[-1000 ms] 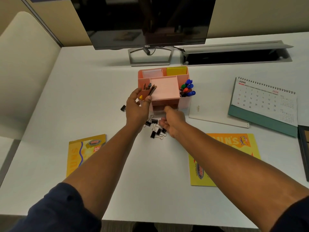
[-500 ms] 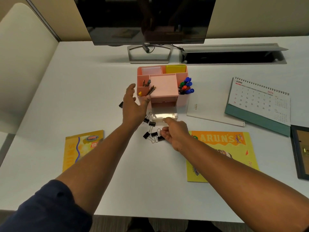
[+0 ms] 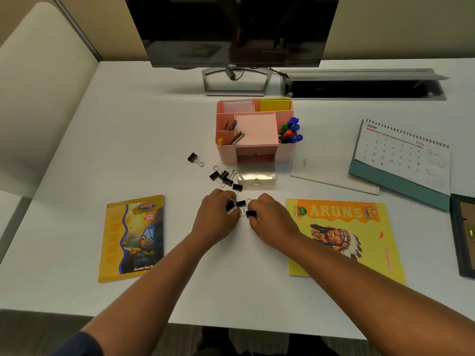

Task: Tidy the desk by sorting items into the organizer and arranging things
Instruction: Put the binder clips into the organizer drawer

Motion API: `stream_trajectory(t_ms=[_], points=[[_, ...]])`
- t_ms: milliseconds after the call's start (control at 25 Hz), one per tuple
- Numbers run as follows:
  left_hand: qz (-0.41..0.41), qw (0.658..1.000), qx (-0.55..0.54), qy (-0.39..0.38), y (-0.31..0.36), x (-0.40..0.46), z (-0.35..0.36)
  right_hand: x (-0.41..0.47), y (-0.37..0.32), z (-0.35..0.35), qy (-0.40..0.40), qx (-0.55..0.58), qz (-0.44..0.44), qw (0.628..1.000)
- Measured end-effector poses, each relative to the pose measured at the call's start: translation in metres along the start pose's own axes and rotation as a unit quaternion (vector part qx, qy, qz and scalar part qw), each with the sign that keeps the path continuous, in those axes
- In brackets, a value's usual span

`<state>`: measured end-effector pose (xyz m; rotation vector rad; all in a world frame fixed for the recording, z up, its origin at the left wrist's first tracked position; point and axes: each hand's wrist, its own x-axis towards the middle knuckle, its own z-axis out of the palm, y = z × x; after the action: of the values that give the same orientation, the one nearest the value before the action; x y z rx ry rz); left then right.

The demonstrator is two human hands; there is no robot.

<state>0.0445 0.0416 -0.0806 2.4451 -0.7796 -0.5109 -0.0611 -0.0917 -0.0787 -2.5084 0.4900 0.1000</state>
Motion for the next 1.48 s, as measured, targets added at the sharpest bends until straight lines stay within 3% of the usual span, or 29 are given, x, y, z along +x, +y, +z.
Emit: stream_trajectory(t_ms=[80,160,280,480,640,960,1160,1480], points=[[-0.018,1.000,-0.013,-0.020,0.001,0.001,-0.008,-0.005,0.003,0.000,-0.012,-0.038,-0.030,0.999],[-0.022,0.999,-0.025,0.016,-0.001,0.003,-0.017,-0.010,0.006,-0.001,-0.020,-0.028,-0.041,0.999],[-0.009,0.994,0.085,0.066,-0.002,0.018,-0.022,-0.012,0.010,-0.003,-0.027,0.037,-0.026,0.999],[-0.055,0.988,0.136,0.049,-0.016,0.053,-0.021,-0.011,0.015,-0.004,-0.039,0.095,-0.012,0.995],[-0.077,0.991,0.104,0.023,-0.032,0.068,-0.023,-0.011,0.018,-0.005,-0.040,0.118,-0.007,0.992],[0.101,0.984,0.117,0.087,-0.043,0.044,-0.004,-0.009,0.019,-0.010,-0.051,0.128,-0.007,0.990],[0.114,0.978,0.173,0.014,-0.036,0.041,-0.001,-0.007,0.018,-0.011,-0.055,0.116,-0.002,0.992],[0.114,0.971,0.209,0.015,-0.030,-0.013,0.015,-0.010,0.020,-0.007,-0.034,0.106,-0.025,0.994]])
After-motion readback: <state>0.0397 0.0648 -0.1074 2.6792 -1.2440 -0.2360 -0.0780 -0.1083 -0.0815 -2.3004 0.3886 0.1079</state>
